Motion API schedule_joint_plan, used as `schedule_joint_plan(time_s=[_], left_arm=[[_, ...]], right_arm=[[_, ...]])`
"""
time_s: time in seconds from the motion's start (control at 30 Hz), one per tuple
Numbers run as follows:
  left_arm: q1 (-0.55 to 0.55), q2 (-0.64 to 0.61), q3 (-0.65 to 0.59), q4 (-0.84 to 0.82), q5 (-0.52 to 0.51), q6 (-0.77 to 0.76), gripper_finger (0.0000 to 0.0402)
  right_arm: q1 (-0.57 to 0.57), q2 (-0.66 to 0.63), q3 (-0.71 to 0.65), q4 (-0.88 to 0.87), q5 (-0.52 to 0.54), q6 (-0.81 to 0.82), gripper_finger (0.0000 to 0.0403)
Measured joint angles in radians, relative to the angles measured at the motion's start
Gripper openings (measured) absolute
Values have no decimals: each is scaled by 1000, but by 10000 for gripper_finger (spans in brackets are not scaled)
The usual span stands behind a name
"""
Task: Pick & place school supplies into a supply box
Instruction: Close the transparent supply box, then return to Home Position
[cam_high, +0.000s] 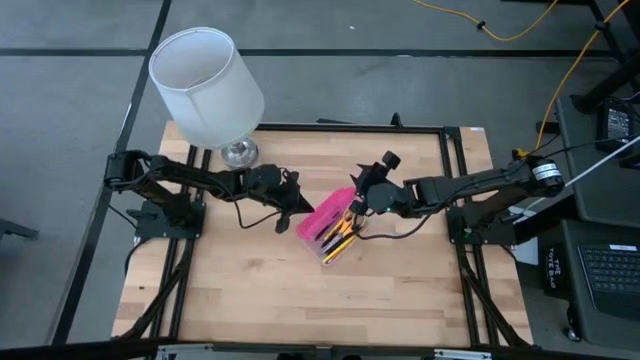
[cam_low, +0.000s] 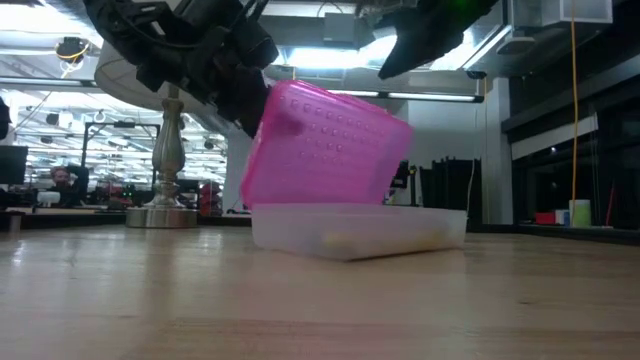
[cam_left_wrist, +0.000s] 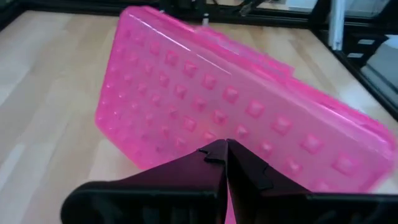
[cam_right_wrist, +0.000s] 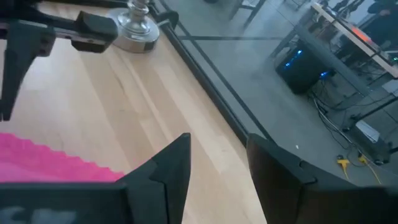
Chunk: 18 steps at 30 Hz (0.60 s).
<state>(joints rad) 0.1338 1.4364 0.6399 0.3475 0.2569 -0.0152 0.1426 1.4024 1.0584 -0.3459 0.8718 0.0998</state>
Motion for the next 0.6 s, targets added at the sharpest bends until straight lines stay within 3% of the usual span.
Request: schedule_joint_plan(time_s=[0.37,0.6], left_arm=[[-96,0,0,31,-29,-25,3],[-105,-4,0,30,-56,20,3]], right_arm=[[0,-5,0,-13,-28,16,161],[0,-4,0,-26,-269,26,161]])
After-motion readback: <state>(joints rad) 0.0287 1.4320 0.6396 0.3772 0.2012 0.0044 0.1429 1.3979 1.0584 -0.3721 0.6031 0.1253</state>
